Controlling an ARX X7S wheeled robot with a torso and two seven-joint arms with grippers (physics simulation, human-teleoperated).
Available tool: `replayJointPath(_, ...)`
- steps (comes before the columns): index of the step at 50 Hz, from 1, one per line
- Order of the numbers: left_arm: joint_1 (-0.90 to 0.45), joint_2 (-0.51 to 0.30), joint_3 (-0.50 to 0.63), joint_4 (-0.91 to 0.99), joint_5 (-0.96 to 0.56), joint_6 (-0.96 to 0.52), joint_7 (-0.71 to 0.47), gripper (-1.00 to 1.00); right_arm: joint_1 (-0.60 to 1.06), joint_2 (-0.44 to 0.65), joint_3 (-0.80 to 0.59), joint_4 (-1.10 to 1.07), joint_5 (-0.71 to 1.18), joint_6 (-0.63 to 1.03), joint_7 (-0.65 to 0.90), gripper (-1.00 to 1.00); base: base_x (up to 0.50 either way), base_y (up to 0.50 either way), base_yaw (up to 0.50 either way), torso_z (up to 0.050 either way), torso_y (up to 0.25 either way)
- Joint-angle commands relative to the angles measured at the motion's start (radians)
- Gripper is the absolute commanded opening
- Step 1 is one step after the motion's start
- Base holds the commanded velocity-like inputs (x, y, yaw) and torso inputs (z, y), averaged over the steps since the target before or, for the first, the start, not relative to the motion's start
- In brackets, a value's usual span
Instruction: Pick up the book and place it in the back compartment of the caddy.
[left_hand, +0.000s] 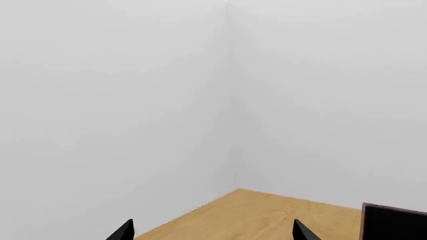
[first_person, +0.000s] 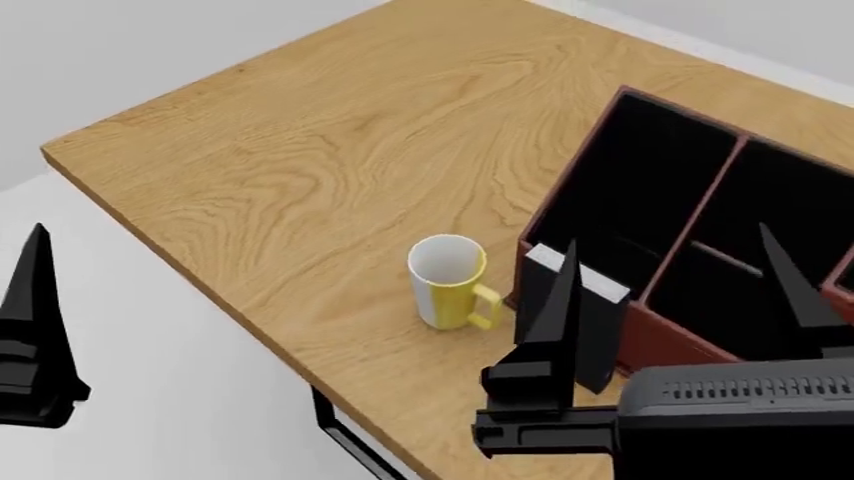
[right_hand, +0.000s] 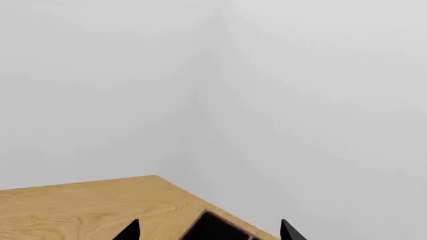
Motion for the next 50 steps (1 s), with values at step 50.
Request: replayJointPath(50,0.000,-0.021,0.011,0.006,-0.020,0.005,-0.024,1.00,0.014,0.026,-0.018,0.001,0.040,-0.009,0.071,1.00,0.26,0.03,0.00,0.000,0.000)
